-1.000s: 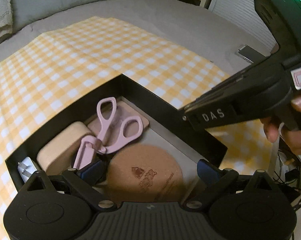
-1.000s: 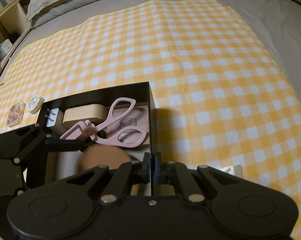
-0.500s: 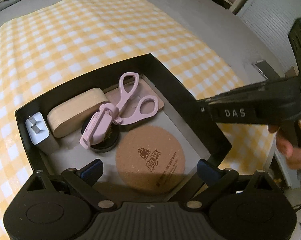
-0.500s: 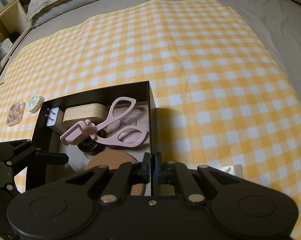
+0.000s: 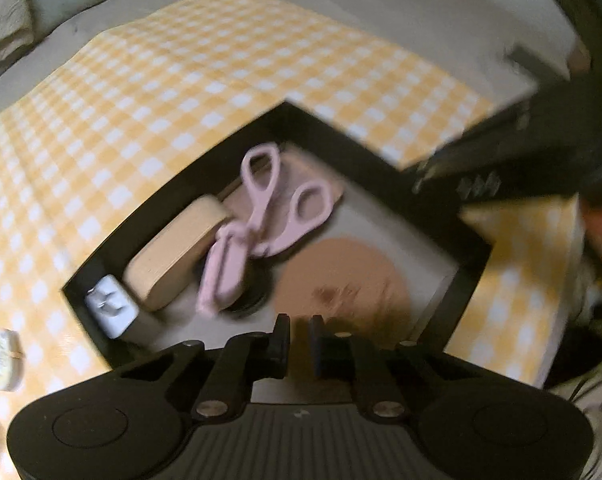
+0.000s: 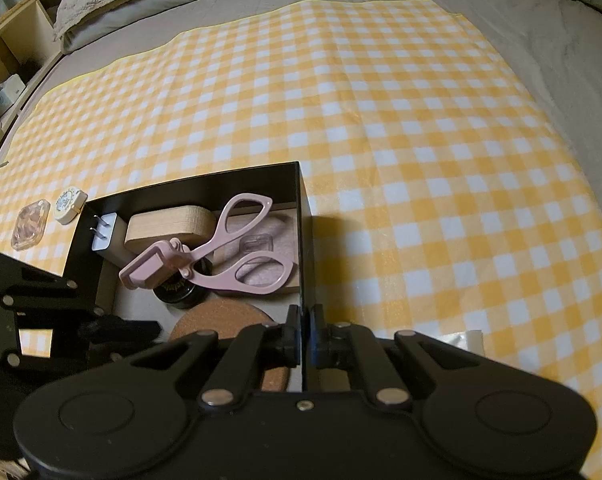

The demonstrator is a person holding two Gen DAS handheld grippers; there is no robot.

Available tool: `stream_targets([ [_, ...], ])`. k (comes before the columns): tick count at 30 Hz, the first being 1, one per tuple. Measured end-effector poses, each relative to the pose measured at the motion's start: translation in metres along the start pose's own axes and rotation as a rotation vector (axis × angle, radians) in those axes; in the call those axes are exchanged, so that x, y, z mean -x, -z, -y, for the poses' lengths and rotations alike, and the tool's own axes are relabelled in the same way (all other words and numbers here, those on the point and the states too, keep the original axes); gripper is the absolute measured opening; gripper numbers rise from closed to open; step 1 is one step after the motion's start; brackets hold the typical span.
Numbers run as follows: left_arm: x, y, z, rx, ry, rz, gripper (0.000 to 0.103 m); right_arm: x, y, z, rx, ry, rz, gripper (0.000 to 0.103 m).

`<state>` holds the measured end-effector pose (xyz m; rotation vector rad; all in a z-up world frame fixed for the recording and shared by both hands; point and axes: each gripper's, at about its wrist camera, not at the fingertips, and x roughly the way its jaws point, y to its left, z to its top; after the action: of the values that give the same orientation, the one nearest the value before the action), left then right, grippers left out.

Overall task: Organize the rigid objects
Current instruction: 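Carry the cork coaster with the left tool into the box and release, then move the left tool to the clear plastic case and grasp it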

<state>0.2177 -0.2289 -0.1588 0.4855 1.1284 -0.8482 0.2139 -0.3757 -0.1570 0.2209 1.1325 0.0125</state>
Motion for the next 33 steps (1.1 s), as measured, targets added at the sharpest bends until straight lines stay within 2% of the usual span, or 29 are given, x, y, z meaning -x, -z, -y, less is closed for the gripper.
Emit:
stream_targets([
  [4,-0.010,0.010,-0.001,-0.118,-0.076,-0.081,0.011,0.000,0.000,0.000,0.000,-0.001,0.000,0.005],
  [7,-0.020,0.016,0.001,-0.165,-0.088,-0.124,0.007,0.000,0.000,0.000,0.001,-0.001,-0.002,0.005],
  [9,-0.022,0.014,0.003,-0.167,-0.093,-0.115,0.007,0.000,0.000,-0.001,0.007,0.002,-0.001,0.005],
  [14,-0.025,0.006,0.005,-0.125,-0.037,-0.064,0.006,0.000,0.000,-0.001,0.010,0.000,0.000,0.005],
  [16,-0.028,0.002,0.006,-0.105,-0.031,-0.068,0.007,0.001,0.000,-0.001,0.012,0.001,0.000,0.005],
  [19,-0.027,0.002,0.007,-0.101,-0.041,-0.065,0.016,0.001,0.000,-0.001,0.009,0.000,0.000,0.005],
  [21,-0.023,0.002,0.004,-0.083,-0.042,-0.066,0.035,0.001,0.000,-0.001,0.010,0.000,0.000,0.005],
  [22,-0.019,0.002,0.002,-0.077,-0.050,-0.056,0.041,0.001,0.000,0.000,0.009,-0.002,0.000,0.005],
  [24,-0.007,0.002,0.000,-0.067,-0.048,-0.030,0.064,0.001,-0.001,-0.001,0.008,-0.004,0.000,0.005],
  [27,0.016,0.002,-0.001,-0.054,-0.012,0.033,0.078,0.000,0.000,0.000,0.010,-0.006,0.000,0.005],
  [30,0.040,0.002,-0.002,-0.055,-0.025,0.101,0.094,0.001,0.000,0.000,0.010,-0.007,0.001,0.005],
  [33,0.060,0.002,-0.006,-0.023,-0.031,0.165,0.100,0.001,0.000,0.000,0.011,-0.005,0.000,0.005],
])
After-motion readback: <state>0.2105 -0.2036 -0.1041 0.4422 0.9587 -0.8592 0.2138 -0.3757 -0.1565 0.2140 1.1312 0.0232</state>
